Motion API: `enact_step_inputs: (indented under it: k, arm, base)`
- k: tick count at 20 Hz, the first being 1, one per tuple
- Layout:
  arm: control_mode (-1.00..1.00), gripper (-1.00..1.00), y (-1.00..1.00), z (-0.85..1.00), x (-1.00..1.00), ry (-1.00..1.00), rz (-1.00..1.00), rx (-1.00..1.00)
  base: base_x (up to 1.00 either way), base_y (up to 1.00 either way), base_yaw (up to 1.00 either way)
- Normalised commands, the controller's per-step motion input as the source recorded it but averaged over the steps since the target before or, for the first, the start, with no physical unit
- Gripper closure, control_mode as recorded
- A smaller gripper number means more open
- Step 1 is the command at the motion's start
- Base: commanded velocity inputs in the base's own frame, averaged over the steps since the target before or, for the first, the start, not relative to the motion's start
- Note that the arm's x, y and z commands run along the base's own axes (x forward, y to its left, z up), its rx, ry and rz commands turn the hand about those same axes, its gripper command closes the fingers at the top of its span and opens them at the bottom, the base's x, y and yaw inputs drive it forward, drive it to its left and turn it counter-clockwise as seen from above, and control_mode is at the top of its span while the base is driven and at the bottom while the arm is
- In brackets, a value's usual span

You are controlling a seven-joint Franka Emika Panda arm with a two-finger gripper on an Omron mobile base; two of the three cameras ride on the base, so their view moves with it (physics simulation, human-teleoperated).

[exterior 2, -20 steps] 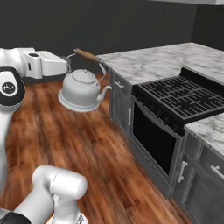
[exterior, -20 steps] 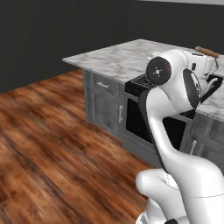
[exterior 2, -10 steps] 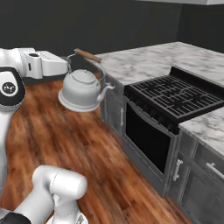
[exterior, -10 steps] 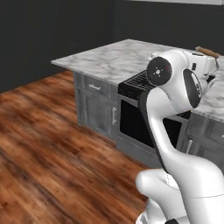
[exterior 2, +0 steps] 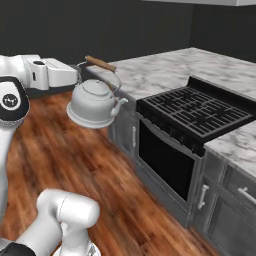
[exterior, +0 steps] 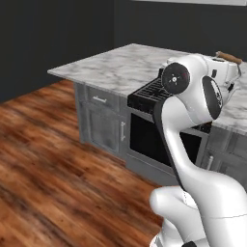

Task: Pick the kettle from the cabinet and place it on a stove burner. Then pick the pot from the counter and place it on another stove burner. Finally, turn both burners on.

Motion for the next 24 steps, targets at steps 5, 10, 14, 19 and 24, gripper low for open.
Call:
enact_step_inputs:
  k: [5,10,14,19,24]
  arm:
    - [1.0,1.0,0.0,0.0,0.0,0.0,0.0,0.0]
    - [1.0,1.0,0.0,0.0,0.0,0.0,0.0,0.0]
    - [1.0,1.0,0.0,0.0,0.0,0.0,0.0,0.0]
    - [1.0,1.0,0.0,0.0,0.0,0.0,0.0,0.0]
    - [1.0,1.0,0.0,0.0,0.0,0.0,0.0,0.0]
  base:
    - [0.41,0.29,-0.17]
    - [0.43,0.31,-0.17]
    - [0.4,0.23,-0.2]
    - [0.37,0.16,-0.23]
    - [0.38,0.12,-0.25]
